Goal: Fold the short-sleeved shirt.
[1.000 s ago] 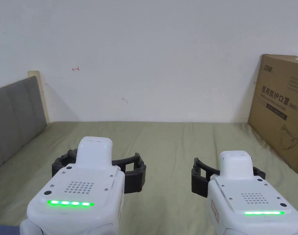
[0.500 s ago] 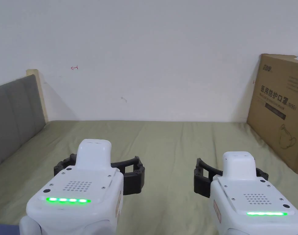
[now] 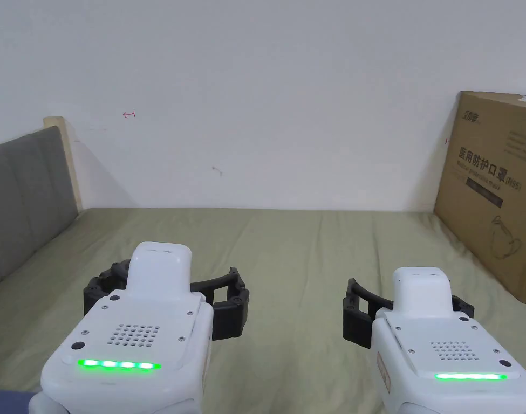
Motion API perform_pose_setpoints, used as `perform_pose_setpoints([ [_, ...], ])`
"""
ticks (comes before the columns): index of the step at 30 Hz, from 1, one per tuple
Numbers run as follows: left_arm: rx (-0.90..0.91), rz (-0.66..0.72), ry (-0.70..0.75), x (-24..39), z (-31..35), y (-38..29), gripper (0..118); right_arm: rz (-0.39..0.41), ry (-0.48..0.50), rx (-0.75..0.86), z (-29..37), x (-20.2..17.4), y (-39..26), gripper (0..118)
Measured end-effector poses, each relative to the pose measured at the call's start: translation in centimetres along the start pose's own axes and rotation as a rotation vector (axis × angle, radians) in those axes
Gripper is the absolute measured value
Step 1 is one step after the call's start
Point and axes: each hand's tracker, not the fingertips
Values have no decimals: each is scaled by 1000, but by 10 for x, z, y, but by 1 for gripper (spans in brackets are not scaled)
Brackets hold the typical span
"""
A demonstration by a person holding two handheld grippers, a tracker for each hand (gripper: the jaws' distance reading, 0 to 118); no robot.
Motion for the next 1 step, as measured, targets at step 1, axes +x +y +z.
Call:
perform_pose_setpoints([
  [1,2,0,0,0,0,0,112,0,-1,2,0,0,0,86],
])
